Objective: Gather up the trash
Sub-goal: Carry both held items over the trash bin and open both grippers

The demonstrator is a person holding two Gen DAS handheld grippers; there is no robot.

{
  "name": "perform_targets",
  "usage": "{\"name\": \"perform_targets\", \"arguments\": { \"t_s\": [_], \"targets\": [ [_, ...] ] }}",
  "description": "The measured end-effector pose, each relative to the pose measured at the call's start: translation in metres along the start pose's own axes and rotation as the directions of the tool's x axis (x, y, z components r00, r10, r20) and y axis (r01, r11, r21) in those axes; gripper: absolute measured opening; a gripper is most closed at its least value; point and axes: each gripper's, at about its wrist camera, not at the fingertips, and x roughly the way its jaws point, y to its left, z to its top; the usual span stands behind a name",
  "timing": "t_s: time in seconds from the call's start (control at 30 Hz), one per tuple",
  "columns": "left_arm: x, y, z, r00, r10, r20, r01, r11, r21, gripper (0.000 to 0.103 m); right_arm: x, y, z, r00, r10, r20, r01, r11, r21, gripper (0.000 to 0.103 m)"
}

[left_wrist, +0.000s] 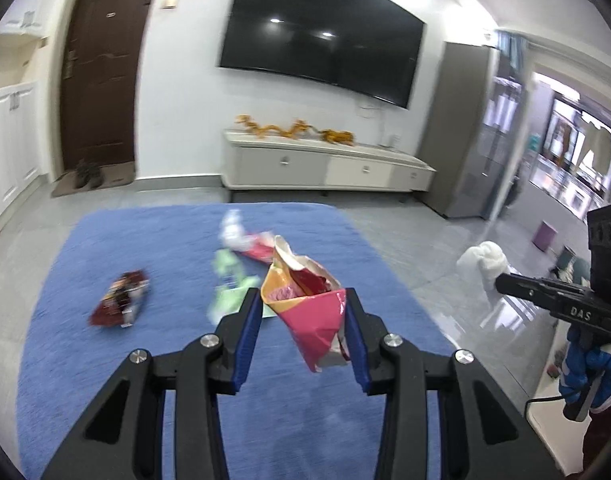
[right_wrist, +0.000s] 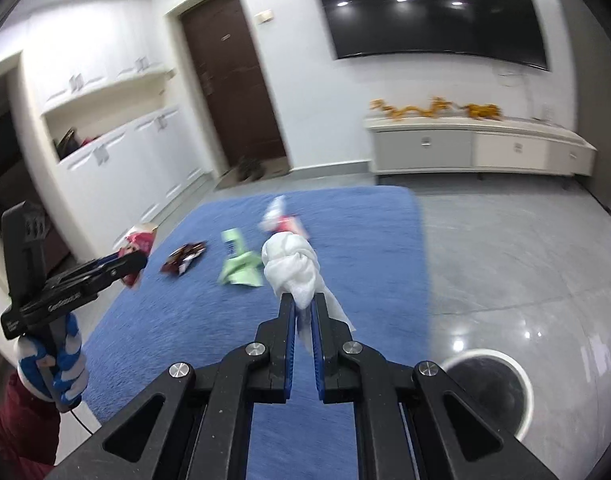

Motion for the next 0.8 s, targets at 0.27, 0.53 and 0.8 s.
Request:
{"name": "perform_targets", "arguments": {
  "t_s": [0.27, 0.53, 0.8],
  "targets": [
    [0.062, -0.098, 0.014, 0.986, -0.130, -0.100, 0.139, 0.987, 0.085, 0.038, -0.034, -0.082, -0.026, 0.993, -0.121, 0.008, 0.118, 0.982, 0.150, 0.008],
    [0.145, -0.206, 0.001, 0.948, -0.170, -0.270, 0.231, 0.950, 0.211, 0.038, -0.026, -0.158, -0.071, 0.982, -0.170, -0.078, 0.185, 0.938, 0.294, 0.008],
    [0.218, -0.263, -0.029, 0.894, -0.148, -0.423, 0.267, 0.934, 0.237, 0.038, -0.005, -0.208, -0.107, 0.978, -0.143, -0.153, 0.194, 0.895, 0.401, 0.008]
  ]
}}
